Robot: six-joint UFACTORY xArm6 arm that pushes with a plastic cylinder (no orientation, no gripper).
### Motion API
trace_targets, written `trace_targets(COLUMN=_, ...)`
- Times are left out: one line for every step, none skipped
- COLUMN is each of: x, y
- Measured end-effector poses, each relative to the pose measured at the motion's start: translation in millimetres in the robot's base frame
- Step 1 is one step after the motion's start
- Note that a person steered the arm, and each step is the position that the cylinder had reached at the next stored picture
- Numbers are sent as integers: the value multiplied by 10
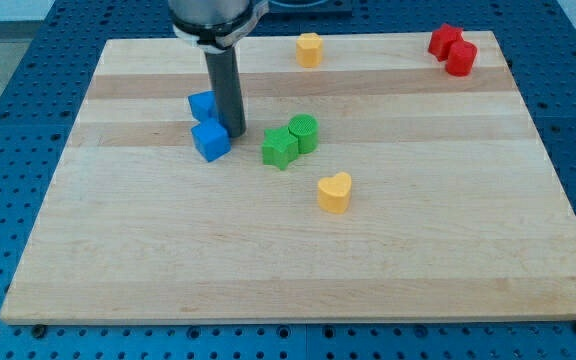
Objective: Slide the yellow heart towards the top center
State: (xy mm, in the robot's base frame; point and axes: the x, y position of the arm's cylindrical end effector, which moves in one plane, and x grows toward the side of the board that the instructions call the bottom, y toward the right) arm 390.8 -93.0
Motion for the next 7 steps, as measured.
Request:
trace_targets(x=193, y=-20)
trace_targets(x=399, y=-24)
trace_targets(x=680, y=-17)
trace_targets(x=1044, y=176)
trace_targets(x=1259, y=545)
trace_targets(x=1266, y=844)
trace_targets(x=1259, y=1176)
